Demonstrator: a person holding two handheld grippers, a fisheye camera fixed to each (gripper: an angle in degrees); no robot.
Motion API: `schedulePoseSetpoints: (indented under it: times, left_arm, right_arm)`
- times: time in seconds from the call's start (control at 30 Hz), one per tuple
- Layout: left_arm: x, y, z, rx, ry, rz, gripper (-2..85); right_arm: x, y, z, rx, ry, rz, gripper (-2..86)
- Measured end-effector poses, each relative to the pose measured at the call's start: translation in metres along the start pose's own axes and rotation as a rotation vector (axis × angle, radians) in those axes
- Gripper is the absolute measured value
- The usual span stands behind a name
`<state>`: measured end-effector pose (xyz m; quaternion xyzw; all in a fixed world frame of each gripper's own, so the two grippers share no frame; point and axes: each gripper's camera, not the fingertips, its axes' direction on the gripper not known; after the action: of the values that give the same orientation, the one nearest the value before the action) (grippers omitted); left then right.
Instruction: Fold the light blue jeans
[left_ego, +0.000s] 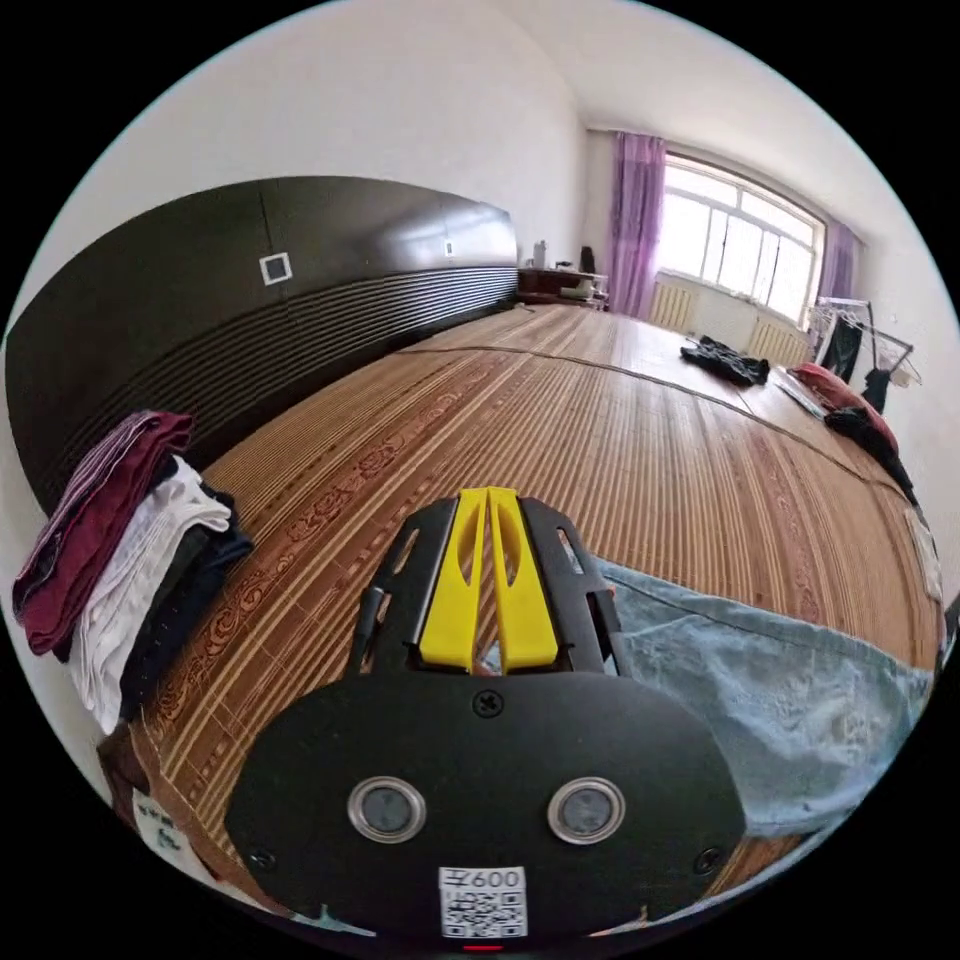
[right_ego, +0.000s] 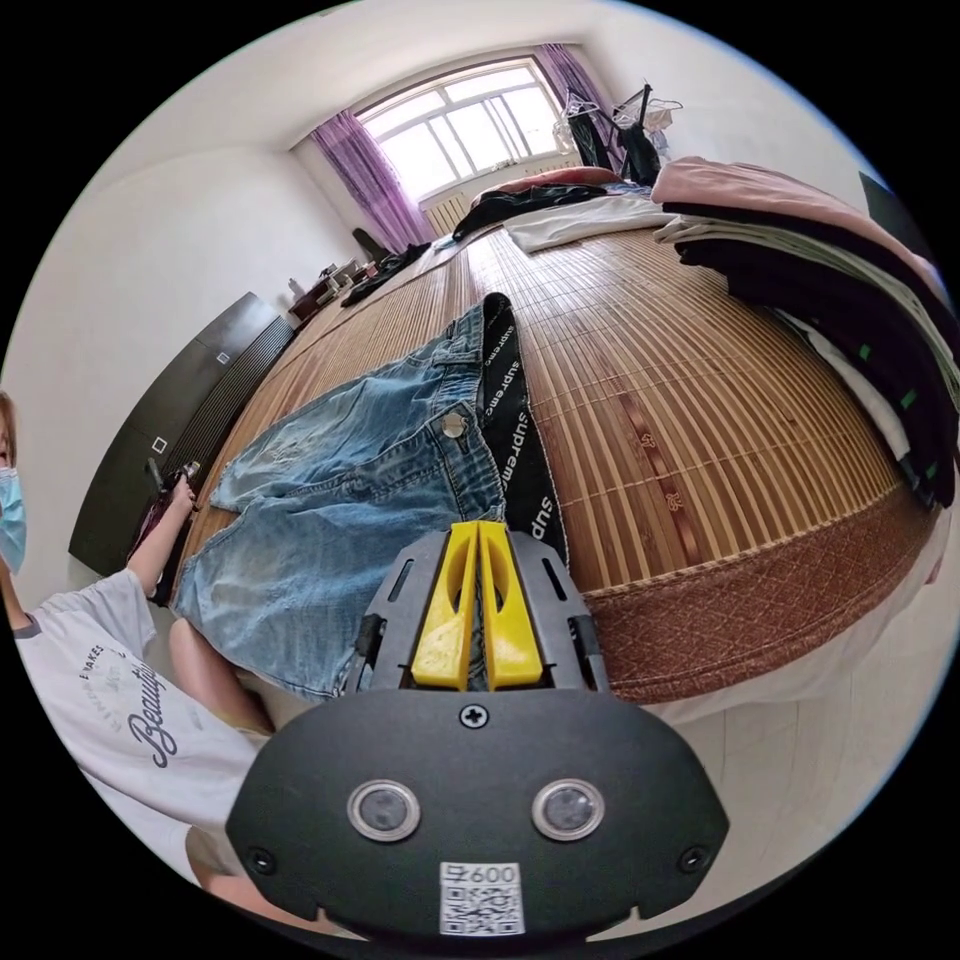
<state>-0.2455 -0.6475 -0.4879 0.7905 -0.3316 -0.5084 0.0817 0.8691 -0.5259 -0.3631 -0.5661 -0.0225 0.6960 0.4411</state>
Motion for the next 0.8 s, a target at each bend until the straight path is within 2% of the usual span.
schedulePoseSetpoints:
  times: [0.07, 0.13, 0.27, 0.37, 0.43, 0.5, 0.57, 0.63, 0.7, 0.8]
  left_arm:
    - [0.024, 0.016, -0.006, -0.042, 0.198, 0.184, 0.5]
    - [0.043, 0.038, -0.009, -0.09, 0.323, 0.278, 0.7]
    - [0.076, 0.102, -0.011, -0.235, 0.566, 0.356, 0.8]
    - [0.09, 0.141, -0.006, -0.304, 0.637, 0.397, 0.8]
    - [0.097, 0.155, 0.008, -0.344, 0.589, 0.44, 0.8]
    - [0.099, 0.161, 0.025, -0.35, 0.46, 0.48, 0.7]
    - [0.097, 0.164, 0.034, -0.239, 0.148, 0.569, 0.7]
    - [0.087, 0.165, 0.035, -0.123, -0.02, 0.582, 0.7]
    - [0.064, 0.155, 0.045, -0.094, -0.022, 0.557, 0.7]
    - [0.014, 0.123, 0.084, -0.136, -0.012, 0.488, 0.8]
  right_arm:
    - [-0.005, 0.004, 0.004, 0.002, 0.003, -0.003, -0.9]
    - [-0.013, 0.008, 0.007, 0.004, 0.015, -0.015, -0.9]
    - [-0.043, 0.017, -0.001, 0.062, -0.011, 0.042, -0.9]
    - [-0.097, 0.0, 0.002, 0.128, -0.074, -0.066, -0.9]
    - [-0.135, -0.03, 0.027, 0.084, -0.054, -0.17, -0.9]
    - [-0.167, -0.067, 0.068, 0.014, 0.019, -0.254, -0.9]
    - [-0.184, -0.116, 0.12, -0.014, 0.134, -0.296, -0.8]
    - [-0.182, -0.151, 0.14, 0.028, 0.139, -0.267, -0.8]
    - [-0.173, -0.184, 0.16, 0.045, 0.144, -0.212, -0.9]
    - [-0.17, -0.231, 0.22, -0.061, 0.287, -0.247, -0.9]
